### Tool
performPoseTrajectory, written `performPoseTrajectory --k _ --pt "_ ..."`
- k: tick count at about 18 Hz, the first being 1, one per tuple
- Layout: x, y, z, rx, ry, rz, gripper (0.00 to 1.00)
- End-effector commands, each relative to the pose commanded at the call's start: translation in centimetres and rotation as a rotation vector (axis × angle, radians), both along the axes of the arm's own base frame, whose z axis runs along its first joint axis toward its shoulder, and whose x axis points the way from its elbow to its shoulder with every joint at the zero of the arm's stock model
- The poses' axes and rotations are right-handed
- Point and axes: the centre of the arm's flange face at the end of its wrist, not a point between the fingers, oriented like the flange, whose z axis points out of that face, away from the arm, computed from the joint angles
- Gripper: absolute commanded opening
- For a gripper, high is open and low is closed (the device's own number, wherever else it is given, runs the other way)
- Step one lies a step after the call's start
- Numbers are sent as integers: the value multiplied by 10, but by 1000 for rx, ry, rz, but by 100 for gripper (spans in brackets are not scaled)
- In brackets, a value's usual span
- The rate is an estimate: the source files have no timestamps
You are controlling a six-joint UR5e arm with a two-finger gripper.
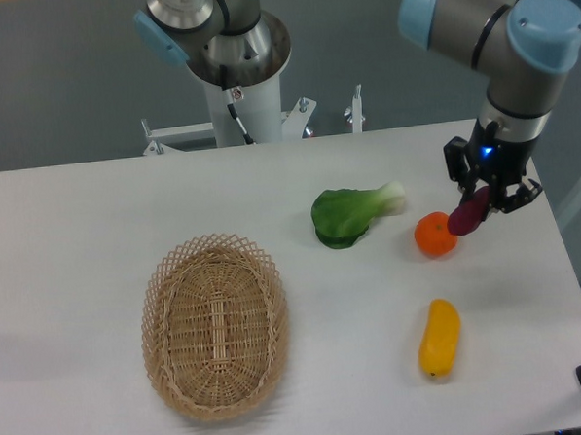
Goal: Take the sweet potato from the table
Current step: 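Lift the held sweet potato up off the table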
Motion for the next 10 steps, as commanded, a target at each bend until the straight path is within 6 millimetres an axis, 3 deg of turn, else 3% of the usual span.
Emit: performPoseTrajectory --k 10 --pt "-1 2 6 13 8 -1 33"
